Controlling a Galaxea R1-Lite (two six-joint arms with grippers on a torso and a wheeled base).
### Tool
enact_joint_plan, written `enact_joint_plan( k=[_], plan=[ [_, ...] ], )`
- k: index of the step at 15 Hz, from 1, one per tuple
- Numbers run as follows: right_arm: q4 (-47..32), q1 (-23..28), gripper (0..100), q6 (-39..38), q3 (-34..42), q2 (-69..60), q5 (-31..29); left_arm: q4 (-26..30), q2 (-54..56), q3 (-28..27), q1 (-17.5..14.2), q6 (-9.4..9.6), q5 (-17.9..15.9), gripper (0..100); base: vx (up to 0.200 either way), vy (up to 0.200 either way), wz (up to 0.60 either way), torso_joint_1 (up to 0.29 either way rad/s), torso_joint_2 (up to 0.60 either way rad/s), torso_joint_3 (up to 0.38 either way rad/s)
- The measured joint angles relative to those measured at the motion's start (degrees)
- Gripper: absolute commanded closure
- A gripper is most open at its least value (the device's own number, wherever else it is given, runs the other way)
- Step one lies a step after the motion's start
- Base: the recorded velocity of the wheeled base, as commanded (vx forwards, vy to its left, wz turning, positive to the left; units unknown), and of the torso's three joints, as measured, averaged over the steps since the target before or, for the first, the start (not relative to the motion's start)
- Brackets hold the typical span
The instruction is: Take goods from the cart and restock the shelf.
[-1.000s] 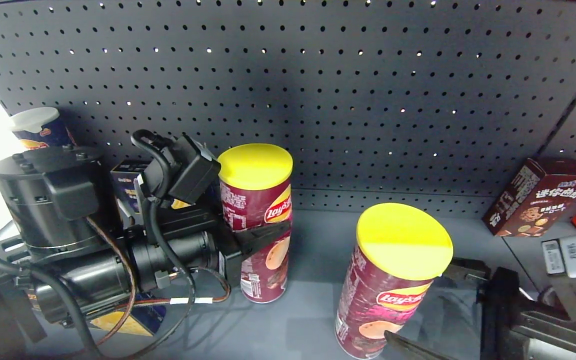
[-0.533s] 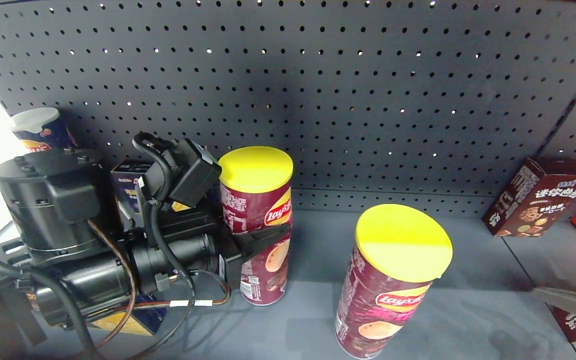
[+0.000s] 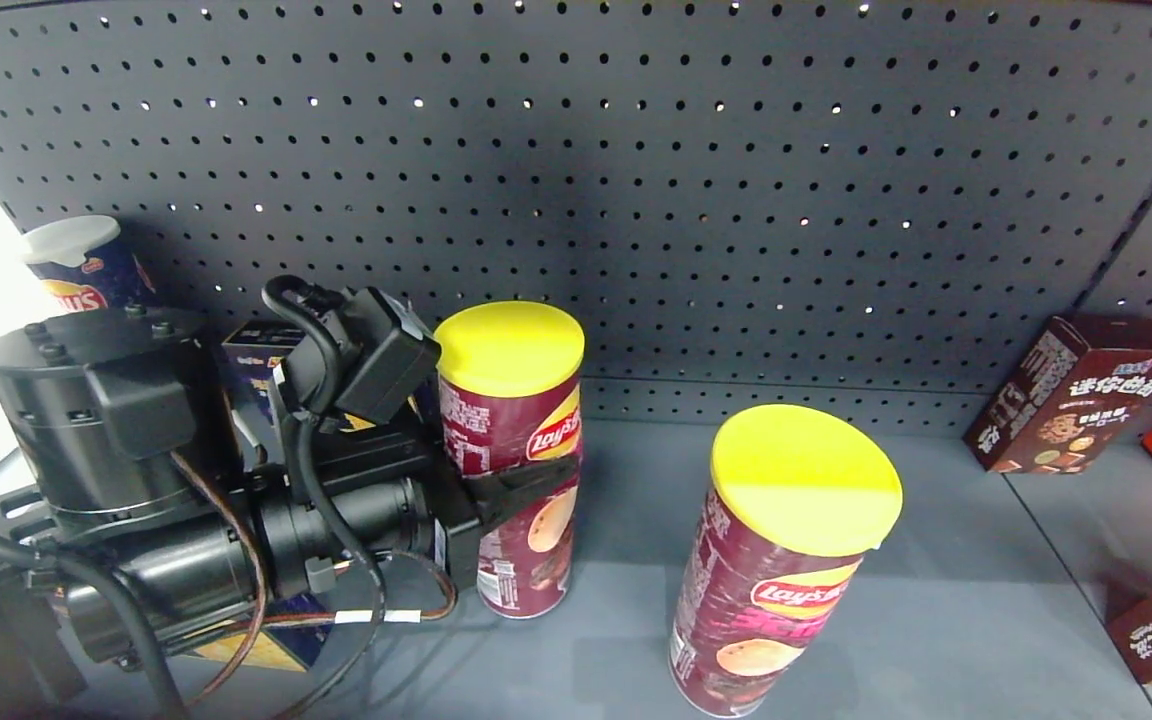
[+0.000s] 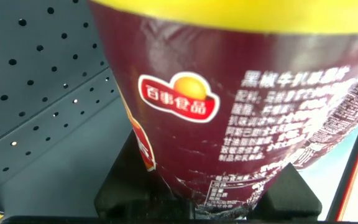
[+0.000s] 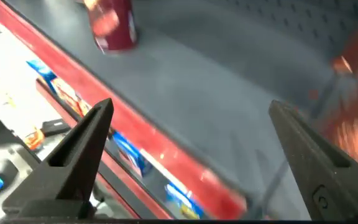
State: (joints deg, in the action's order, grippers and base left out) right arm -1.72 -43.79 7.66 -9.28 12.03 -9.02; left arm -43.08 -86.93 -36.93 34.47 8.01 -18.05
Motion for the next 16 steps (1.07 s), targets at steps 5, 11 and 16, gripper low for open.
enact_joint_plan(
  k=[5,11,16],
  plan=[
    [-5.9,9.5,0,-0.1,3.7,-10.5,-0.8,0.0,0.0,-0.3,-0.1,0.0,-0.4,100,0.0,0.0,0.0,0.0,0.0,0.0],
    [-6.1,28.7,0,-2.2,3.9,-8.3,-0.9,0.0,-0.5,-0.4,-0.2,0.0,-2.7,100,0.0,0.0,0.0,0.0,0.0,0.0],
    [-2.7,45.0,0,-3.0,5.0,-7.2,-0.3,-2.5,-0.9,-0.2,-0.1,-0.1,-3.0,100,0.0,0.0,0.0,0.0,0.0,0.0]
  ],
)
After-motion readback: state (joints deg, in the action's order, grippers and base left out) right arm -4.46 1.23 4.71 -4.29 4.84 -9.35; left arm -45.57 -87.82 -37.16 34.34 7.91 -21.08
